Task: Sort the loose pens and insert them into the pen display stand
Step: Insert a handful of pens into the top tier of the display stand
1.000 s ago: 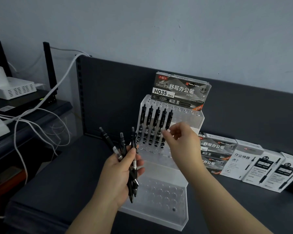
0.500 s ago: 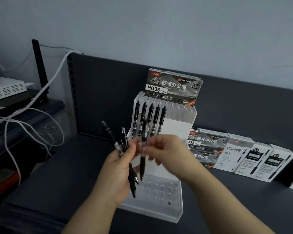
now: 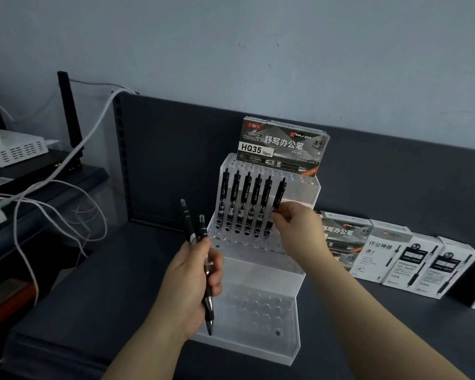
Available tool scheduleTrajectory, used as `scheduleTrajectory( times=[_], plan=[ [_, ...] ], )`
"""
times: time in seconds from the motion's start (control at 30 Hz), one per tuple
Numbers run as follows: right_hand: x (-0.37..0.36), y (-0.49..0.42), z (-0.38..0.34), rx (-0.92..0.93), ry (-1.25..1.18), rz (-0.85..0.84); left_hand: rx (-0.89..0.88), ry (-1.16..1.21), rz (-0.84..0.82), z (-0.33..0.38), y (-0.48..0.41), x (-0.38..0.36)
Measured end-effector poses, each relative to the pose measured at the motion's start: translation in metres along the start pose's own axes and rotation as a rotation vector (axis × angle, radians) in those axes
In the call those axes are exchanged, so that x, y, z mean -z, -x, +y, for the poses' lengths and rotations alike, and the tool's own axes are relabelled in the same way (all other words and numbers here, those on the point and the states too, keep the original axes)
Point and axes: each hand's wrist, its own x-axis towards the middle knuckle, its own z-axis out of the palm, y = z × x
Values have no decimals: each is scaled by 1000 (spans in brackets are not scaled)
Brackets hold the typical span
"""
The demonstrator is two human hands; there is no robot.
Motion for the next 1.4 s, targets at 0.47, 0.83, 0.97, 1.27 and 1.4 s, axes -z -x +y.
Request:
scheduleTrajectory(
  times=[0.47,0.83,0.97,1.27,1.4],
  plan=[
    [16,44,-27,34,-249,-23,-6,81,-12,2,4,-3],
    [18,80,-29,3,-466,-447,2,126,-140,-5,9,-25],
    [18,84,-26,27,-435,-370,-25,81,-149,-9,11,-34],
    [56,29,-22,-18,-452,101,-106,-133,-20,-8,2,-23],
    [42,10,-14,11,-288,119,-99,-177,-68,-7,0,-19]
  ],
)
